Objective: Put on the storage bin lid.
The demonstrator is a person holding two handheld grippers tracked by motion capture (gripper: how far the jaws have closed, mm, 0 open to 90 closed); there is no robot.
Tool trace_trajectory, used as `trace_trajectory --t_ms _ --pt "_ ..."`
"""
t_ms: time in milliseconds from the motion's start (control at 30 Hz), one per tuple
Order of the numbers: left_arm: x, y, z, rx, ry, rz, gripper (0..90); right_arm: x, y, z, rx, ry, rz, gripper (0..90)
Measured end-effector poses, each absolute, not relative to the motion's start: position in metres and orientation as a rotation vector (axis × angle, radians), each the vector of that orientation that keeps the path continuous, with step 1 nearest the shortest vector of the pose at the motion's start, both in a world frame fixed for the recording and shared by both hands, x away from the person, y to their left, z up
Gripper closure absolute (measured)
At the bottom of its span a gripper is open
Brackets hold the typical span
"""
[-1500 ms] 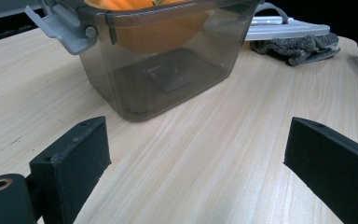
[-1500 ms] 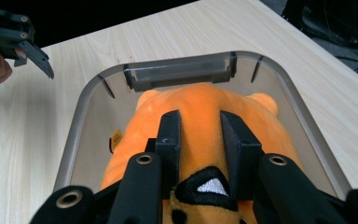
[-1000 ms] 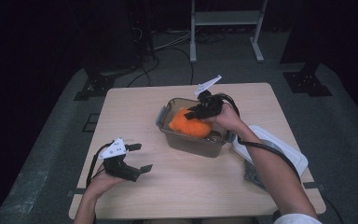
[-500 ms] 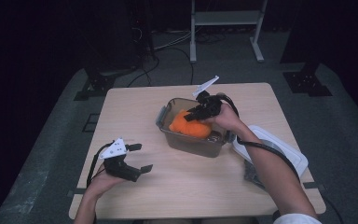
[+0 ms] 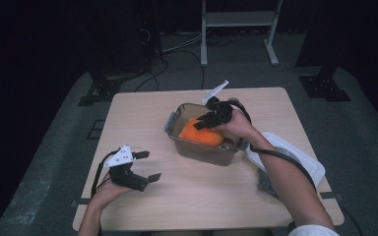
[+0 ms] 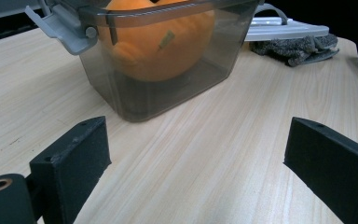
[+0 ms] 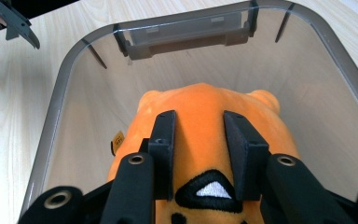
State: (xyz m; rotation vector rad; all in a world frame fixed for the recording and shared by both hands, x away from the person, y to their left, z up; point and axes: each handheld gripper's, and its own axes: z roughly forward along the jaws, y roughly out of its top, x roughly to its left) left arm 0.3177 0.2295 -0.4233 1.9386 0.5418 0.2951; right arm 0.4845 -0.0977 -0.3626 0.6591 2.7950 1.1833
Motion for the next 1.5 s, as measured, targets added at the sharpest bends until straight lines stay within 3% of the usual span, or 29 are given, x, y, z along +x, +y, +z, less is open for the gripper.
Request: trace_trajectory --t_ms 733,1500 --pt "0.318 0.229 -0.423 1.937 0.541 0.299 5.8 0.482 -0.097 -0.361 0.688 2.816 1.202 66.6" --pt "0.318 0.228 -0.423 1.943 0.541 0.297 5.8 0.465 -0.131 -0.319 0.664 2.749 1.271 54.4"
